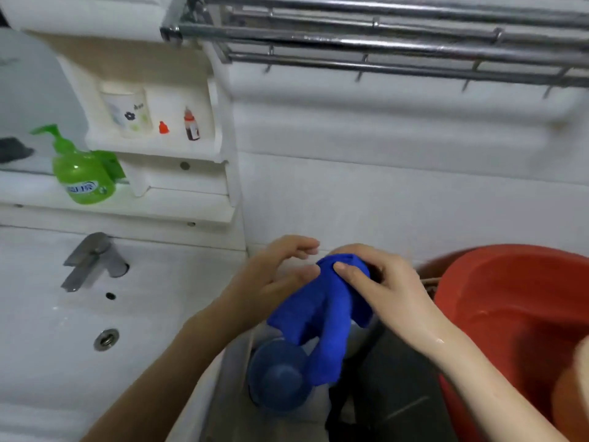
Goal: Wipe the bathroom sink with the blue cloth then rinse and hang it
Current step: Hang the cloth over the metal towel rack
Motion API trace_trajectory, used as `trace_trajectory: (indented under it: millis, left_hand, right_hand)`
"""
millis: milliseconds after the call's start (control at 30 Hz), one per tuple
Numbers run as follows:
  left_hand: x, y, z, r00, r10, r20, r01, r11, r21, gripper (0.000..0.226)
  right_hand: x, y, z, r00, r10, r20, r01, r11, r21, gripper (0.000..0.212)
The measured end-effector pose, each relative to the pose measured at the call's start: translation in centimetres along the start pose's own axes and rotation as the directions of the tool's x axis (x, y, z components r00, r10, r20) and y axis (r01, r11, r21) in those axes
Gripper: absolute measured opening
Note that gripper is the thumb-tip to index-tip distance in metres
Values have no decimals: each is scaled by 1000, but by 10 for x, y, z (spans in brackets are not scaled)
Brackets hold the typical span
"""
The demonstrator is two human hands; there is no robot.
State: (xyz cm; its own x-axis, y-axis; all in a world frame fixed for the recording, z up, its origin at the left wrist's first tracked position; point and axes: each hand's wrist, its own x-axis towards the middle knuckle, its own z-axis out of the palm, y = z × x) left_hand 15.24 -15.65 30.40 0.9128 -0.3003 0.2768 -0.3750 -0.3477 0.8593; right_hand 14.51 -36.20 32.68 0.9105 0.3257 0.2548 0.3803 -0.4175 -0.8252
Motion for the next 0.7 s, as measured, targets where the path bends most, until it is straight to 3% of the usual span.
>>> trace_trajectory:
  millis: [100, 200, 267, 367, 467, 533, 633, 700]
  left_hand:
    - [38, 42, -10, 993, 83, 88, -78, 995, -54, 45]
    - [66, 71, -20, 993, 107, 53, -100, 987, -124, 33]
    - [83, 86, -29, 985, 167, -32, -168, 985, -33, 25]
    - [101, 105, -41, 944, 296, -145, -282, 953, 110, 29]
    - [105, 117, -50, 895, 384, -228, -361, 922, 139, 30]
    - [103, 120, -54, 881, 417, -225, -396, 908, 133, 26]
    - [97, 121, -63, 863, 440, -248, -414, 898, 151, 22]
    - [94, 123, -74, 836, 445, -322, -420, 896, 146, 22]
  right_hand:
    - [33, -30, -22, 987, -136, -83, 133, 990, -40, 11]
    - [63, -56, -42, 964, -196, -178, 201, 979, 13, 7]
    - [80, -71, -56, 938, -240, -249, 261, 964, 53, 11]
    - [94, -86, -73, 923, -261, -284, 308, 942, 133, 8]
    - [90, -78, -73, 953, -223, -204, 266, 940, 213, 20]
    - [83, -68, -65, 976, -194, -101, 208, 968, 144, 26]
    - [77, -58, -57, 975, -216, -56, 213, 975, -58, 19]
    - [75, -56, -55, 977, -210, -38, 209, 977, -42, 13]
